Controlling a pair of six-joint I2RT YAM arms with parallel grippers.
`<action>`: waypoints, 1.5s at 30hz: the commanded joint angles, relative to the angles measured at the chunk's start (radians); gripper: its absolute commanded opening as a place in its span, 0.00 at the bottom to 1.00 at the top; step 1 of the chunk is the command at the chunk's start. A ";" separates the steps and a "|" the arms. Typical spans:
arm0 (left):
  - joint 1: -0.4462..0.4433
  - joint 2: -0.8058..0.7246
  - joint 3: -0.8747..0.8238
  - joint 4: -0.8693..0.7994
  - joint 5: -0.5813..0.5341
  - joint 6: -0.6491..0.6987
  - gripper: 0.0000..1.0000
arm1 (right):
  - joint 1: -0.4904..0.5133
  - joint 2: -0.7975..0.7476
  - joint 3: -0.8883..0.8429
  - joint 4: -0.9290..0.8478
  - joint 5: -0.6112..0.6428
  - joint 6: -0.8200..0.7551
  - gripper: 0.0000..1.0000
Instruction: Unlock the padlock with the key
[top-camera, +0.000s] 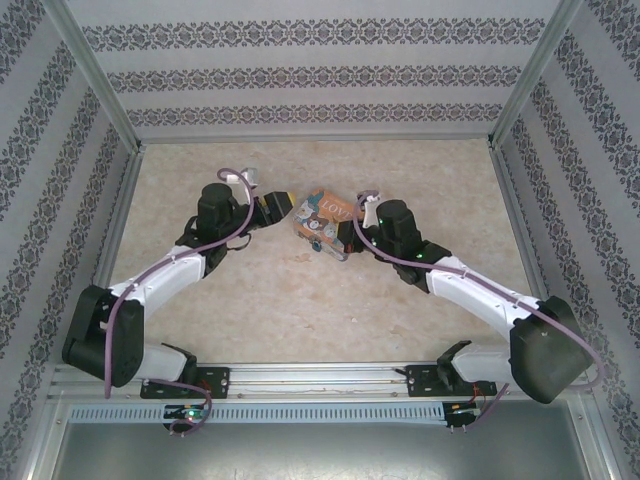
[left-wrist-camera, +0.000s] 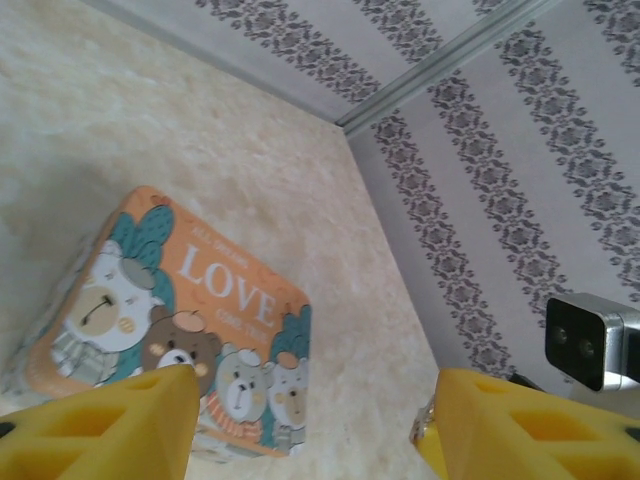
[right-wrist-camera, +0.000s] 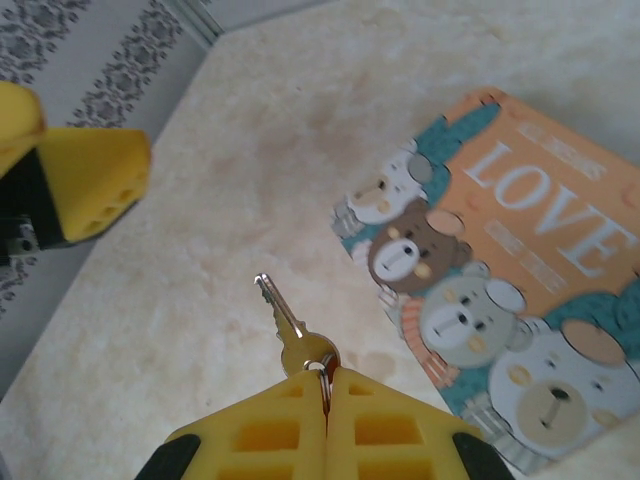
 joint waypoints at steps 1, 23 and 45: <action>-0.033 0.017 0.048 0.056 0.059 -0.031 0.62 | 0.018 0.021 0.027 0.101 -0.001 -0.016 0.00; -0.169 0.164 0.127 0.079 0.063 -0.046 0.49 | 0.044 0.048 0.046 0.111 -0.007 -0.027 0.00; -0.184 0.176 0.155 0.045 0.067 -0.022 0.05 | 0.028 0.054 0.039 0.127 -0.018 0.004 0.00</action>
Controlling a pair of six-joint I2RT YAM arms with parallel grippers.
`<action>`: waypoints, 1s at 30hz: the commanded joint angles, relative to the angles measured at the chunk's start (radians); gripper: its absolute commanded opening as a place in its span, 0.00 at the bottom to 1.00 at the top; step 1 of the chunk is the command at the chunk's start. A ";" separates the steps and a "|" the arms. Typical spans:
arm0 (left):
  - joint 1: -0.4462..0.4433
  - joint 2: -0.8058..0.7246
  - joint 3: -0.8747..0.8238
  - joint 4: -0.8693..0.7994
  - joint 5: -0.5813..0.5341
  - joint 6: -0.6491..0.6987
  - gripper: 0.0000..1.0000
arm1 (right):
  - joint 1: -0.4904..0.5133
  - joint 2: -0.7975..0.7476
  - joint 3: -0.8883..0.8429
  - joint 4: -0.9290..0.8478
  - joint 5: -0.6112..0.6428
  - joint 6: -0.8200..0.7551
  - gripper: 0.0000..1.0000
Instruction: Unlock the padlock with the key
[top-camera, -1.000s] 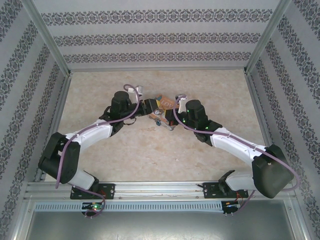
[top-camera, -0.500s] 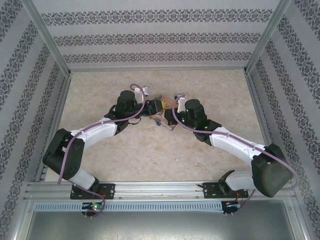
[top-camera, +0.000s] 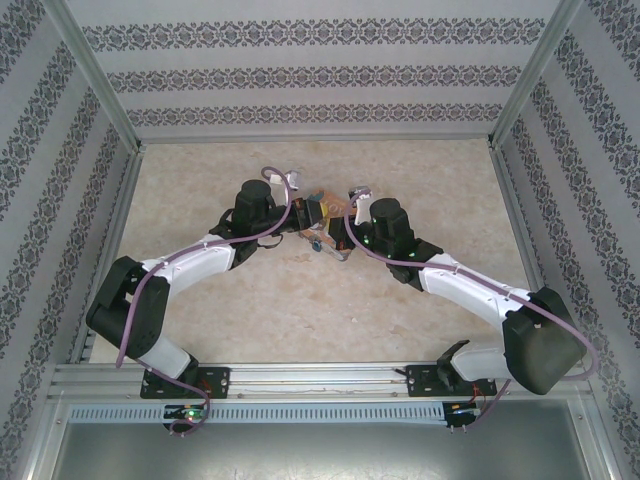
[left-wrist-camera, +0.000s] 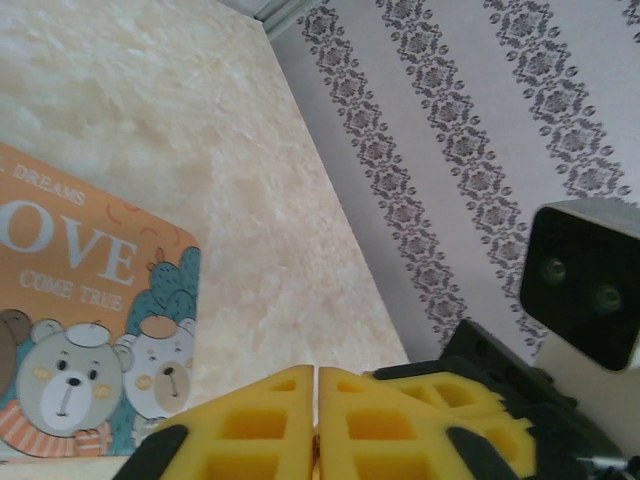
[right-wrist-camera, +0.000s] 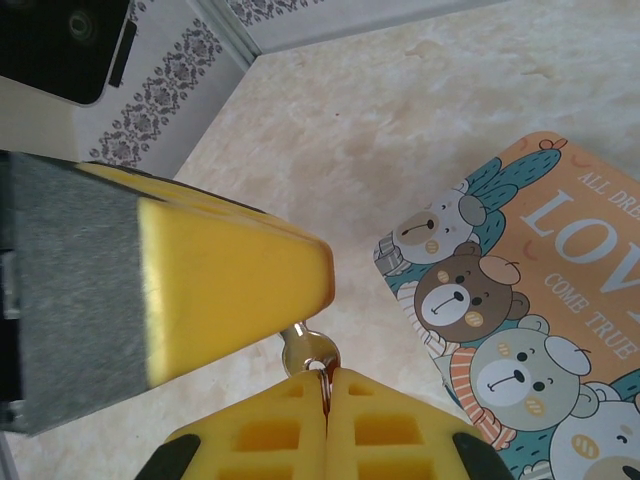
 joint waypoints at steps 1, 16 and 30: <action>-0.012 -0.009 0.027 0.005 0.019 0.018 0.03 | -0.011 0.007 0.018 0.047 -0.039 0.026 0.00; 0.027 -0.094 0.027 -0.042 0.048 0.104 0.00 | -0.182 -0.027 -0.093 0.320 -0.436 0.214 0.50; 0.031 -0.106 0.022 -0.023 0.060 0.108 0.00 | -0.152 0.095 -0.052 0.484 -0.531 0.284 0.43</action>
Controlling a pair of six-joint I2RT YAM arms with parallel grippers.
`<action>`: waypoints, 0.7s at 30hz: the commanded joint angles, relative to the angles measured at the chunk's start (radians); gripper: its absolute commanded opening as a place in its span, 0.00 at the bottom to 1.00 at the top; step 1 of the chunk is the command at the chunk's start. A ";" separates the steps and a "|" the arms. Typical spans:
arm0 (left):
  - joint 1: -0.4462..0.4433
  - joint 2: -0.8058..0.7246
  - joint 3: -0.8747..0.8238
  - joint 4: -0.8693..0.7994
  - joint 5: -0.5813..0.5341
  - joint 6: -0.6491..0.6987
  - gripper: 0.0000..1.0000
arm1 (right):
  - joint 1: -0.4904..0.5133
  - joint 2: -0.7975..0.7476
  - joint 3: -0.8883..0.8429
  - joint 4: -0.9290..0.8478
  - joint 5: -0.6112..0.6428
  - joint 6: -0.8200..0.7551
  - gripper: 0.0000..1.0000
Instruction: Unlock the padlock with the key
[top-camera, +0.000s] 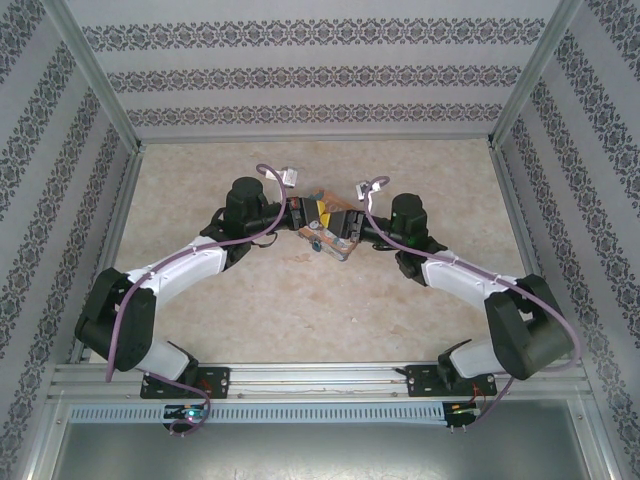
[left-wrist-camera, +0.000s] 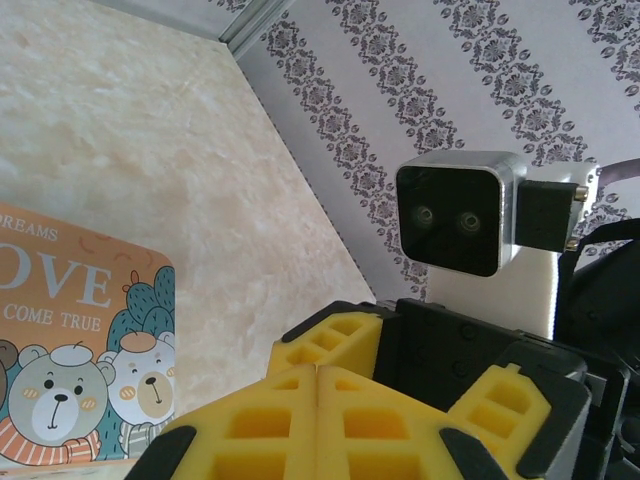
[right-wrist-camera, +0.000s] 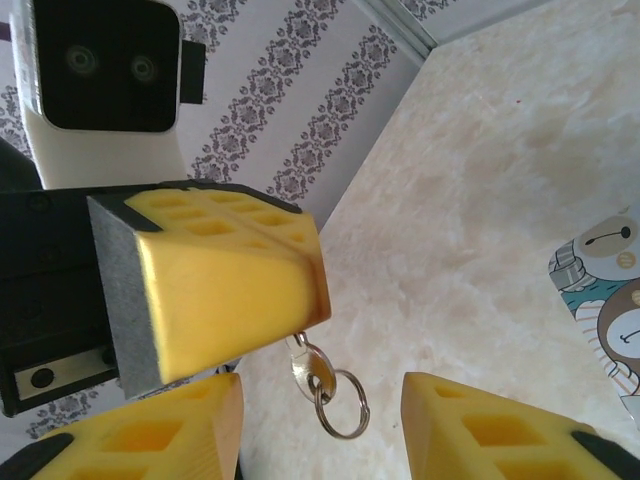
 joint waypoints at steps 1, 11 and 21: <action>0.017 -0.024 0.021 0.015 0.023 0.011 0.00 | 0.012 0.008 0.029 0.076 -0.033 0.019 0.42; 0.023 -0.018 0.012 0.031 0.035 0.000 0.00 | 0.012 0.014 0.036 0.075 -0.024 0.020 0.32; 0.023 -0.013 0.006 0.053 0.044 -0.015 0.00 | 0.021 0.032 0.042 0.078 -0.019 0.019 0.29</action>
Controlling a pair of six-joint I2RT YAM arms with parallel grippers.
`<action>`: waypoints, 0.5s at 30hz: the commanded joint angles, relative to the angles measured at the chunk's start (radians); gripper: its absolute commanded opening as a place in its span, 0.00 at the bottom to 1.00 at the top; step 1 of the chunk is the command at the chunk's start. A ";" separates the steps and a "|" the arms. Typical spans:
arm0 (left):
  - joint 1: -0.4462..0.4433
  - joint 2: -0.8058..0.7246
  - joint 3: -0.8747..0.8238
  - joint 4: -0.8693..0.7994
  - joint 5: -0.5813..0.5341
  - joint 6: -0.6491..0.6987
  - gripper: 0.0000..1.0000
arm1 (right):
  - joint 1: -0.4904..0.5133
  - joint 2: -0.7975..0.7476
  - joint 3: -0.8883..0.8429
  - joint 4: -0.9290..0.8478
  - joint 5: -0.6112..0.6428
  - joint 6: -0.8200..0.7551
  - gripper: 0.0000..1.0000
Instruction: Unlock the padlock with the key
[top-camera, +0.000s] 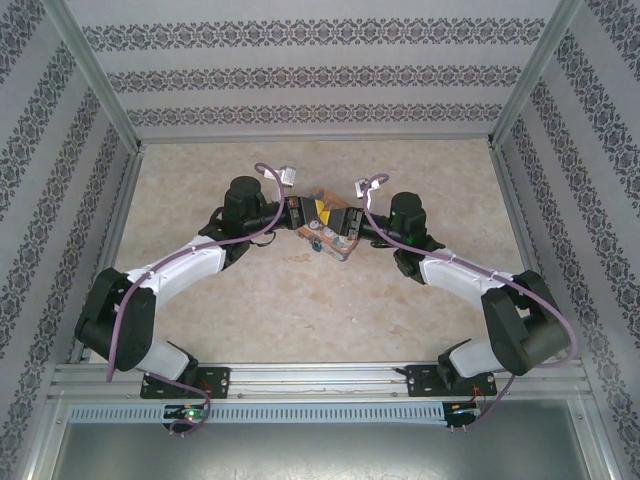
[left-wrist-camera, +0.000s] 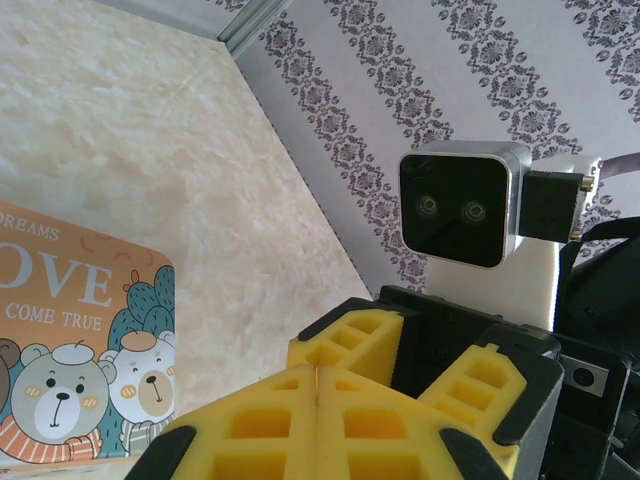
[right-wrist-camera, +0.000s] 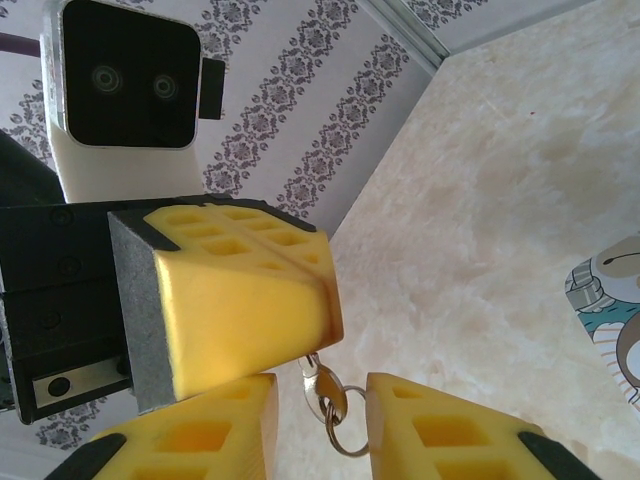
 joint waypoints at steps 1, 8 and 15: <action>0.010 -0.012 0.006 0.055 0.023 -0.008 0.00 | 0.017 0.014 0.031 0.033 -0.016 0.002 0.28; 0.010 -0.009 0.002 0.070 0.020 -0.016 0.00 | 0.022 0.024 0.036 0.034 -0.018 -0.001 0.19; 0.012 -0.007 -0.008 0.085 0.015 -0.026 0.00 | 0.019 0.004 0.012 0.031 0.005 -0.007 0.17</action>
